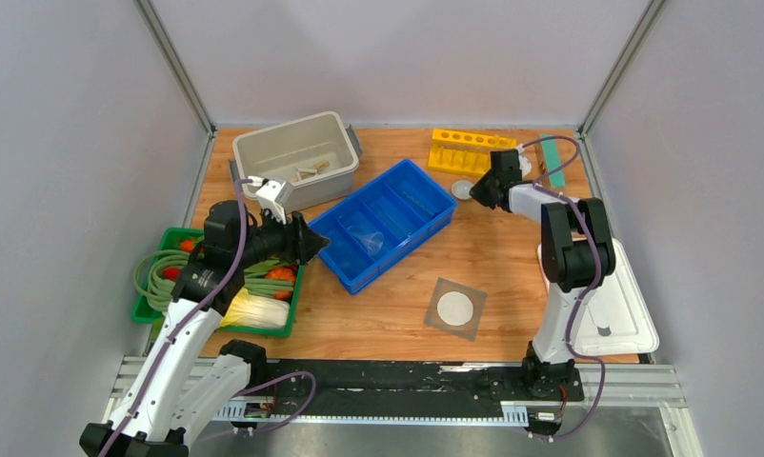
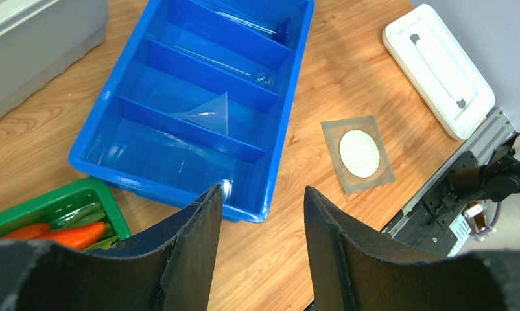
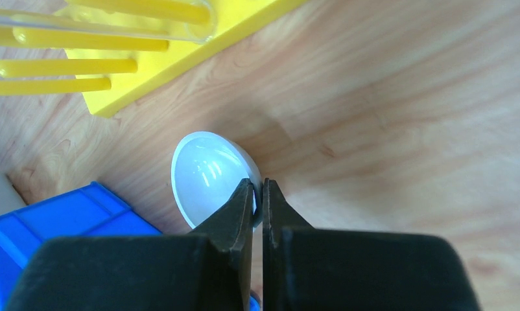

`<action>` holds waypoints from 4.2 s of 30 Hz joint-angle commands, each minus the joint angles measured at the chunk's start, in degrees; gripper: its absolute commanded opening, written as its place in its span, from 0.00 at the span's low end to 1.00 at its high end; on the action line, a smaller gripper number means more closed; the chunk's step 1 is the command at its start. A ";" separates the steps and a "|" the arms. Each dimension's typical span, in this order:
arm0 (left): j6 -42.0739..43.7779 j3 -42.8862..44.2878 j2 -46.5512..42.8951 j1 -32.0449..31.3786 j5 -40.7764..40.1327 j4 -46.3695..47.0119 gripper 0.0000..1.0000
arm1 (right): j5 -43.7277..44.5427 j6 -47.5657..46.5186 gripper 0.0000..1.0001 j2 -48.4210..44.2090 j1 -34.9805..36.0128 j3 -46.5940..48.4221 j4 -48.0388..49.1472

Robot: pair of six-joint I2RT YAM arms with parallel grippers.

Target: Organize the chemistry lab equipment

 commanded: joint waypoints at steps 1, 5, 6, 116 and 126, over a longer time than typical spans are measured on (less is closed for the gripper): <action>1.45 0.04 -0.35 0.01 -0.01 0.92 0.57 | 7.02 -0.86 0.00 -9.49 -0.19 -4.30 -1.20; 1.54 0.13 -0.61 -0.07 -0.54 0.84 0.57 | 11.23 -3.05 0.00 -16.44 -0.63 -9.22 -2.69; 1.54 0.04 -0.61 0.01 -0.54 0.84 0.57 | 11.94 -4.02 0.00 -18.46 -0.63 -10.45 -3.13; 9.62 68.07 76.37 13.90 -32.36 -23.59 0.11 | 37.61 -5.78 1.00 -75.70 52.98 -30.42 -15.00; 10.06 68.77 77.70 14.17 -31.49 -25.27 0.26 | 39.72 1.33 1.00 -75.17 52.63 -29.53 -21.41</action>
